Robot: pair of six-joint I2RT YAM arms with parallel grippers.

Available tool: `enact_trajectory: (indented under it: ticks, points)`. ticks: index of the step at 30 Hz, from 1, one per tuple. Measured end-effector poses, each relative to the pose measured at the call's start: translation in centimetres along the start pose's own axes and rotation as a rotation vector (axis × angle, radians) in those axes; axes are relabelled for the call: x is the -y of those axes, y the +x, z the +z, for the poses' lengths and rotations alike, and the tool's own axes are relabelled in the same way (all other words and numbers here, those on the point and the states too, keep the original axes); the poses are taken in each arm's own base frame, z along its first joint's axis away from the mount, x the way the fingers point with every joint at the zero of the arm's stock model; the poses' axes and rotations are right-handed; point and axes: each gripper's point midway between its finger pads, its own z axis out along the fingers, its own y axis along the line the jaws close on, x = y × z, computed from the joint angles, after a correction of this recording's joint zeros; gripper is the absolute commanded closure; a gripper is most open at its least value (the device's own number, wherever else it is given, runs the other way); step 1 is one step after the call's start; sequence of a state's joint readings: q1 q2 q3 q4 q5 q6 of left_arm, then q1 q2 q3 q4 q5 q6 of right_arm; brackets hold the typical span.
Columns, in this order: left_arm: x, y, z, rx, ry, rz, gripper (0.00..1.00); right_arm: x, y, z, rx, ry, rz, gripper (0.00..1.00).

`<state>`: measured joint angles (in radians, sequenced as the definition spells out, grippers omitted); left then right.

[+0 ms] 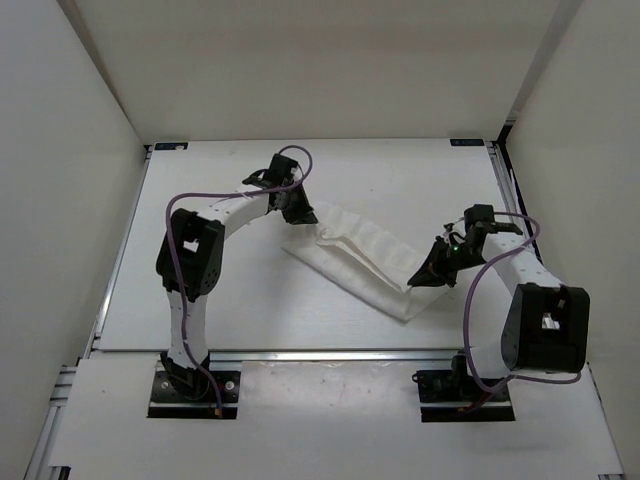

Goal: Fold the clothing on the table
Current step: Fold the skirt

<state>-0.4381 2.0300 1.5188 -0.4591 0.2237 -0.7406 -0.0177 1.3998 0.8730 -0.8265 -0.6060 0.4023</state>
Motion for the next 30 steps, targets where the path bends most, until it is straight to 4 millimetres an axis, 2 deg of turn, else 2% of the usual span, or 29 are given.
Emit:
enact_trajectory:
  ticks: [1,2,5,9,12,14,15,16,18,21,23,26,28,29,30]
  points:
    - [0.1,-0.1,0.3,-0.001,0.001,0.008,0.39,0.2,-0.4,0.0,0.007,-0.003,0.014,0.88]
    - [0.4,-0.4,0.6,0.002,0.005,0.008,0.02,0.3,-0.8,0.0,0.017,-0.008,0.026,0.84]
    - [1.5,-1.8,1.3,0.024,0.027,0.003,0.02,0.7,-2.5,0.1,0.053,-0.039,0.079,0.73]
    - [4.0,-4.5,1.8,0.077,0.086,-0.001,0.01,1.8,-4.5,0.5,0.135,-0.049,0.161,0.68]
    - [6.3,-7.3,1.6,0.126,0.143,-0.006,0.02,2.6,-6.6,0.5,0.275,-0.017,0.167,0.63]
    - [7.8,-8.9,1.0,0.159,0.189,-0.003,0.01,2.5,-7.9,-0.5,0.389,-0.007,0.145,0.6]
    - [8.0,-9.3,0.7,0.167,0.2,-0.001,0.01,2.2,-8.6,-1.4,0.46,-0.001,0.122,0.51]
    - [8.0,-9.6,0.3,0.173,0.207,-0.002,0.02,1.7,-9.1,-2.3,0.518,-0.001,0.102,0.47]
    - [7.3,-9.7,-0.4,0.174,0.204,-0.006,0.02,0.8,-10.0,-4.2,0.637,0.013,0.046,0.45]
    - [5.3,-8.3,-1.4,0.145,0.181,-0.014,0.01,0.1,-10.0,-5.5,0.693,0.074,-0.007,0.45]
    - [3.9,-6.8,-1.9,0.118,0.166,-0.014,0.02,0.6,-9.5,-5.1,0.653,0.144,-0.006,0.45]
    - [2.9,-3.5,-2.4,0.058,0.154,0.001,0.01,3.2,-7.1,-2.9,0.53,0.243,0.026,0.44]
    - [3.0,-1.3,-2.6,0.019,0.155,0.021,0.01,5.6,-4.6,-1.3,0.434,0.295,0.067,0.44]
    - [3.2,-0.4,-2.6,0.004,0.159,0.034,0.01,6.6,-3.2,-0.6,0.385,0.314,0.091,0.39]
    - [3.4,0.3,-2.4,-0.009,0.164,0.045,0.01,7.5,-2.1,0.0,0.347,0.325,0.11,0.39]
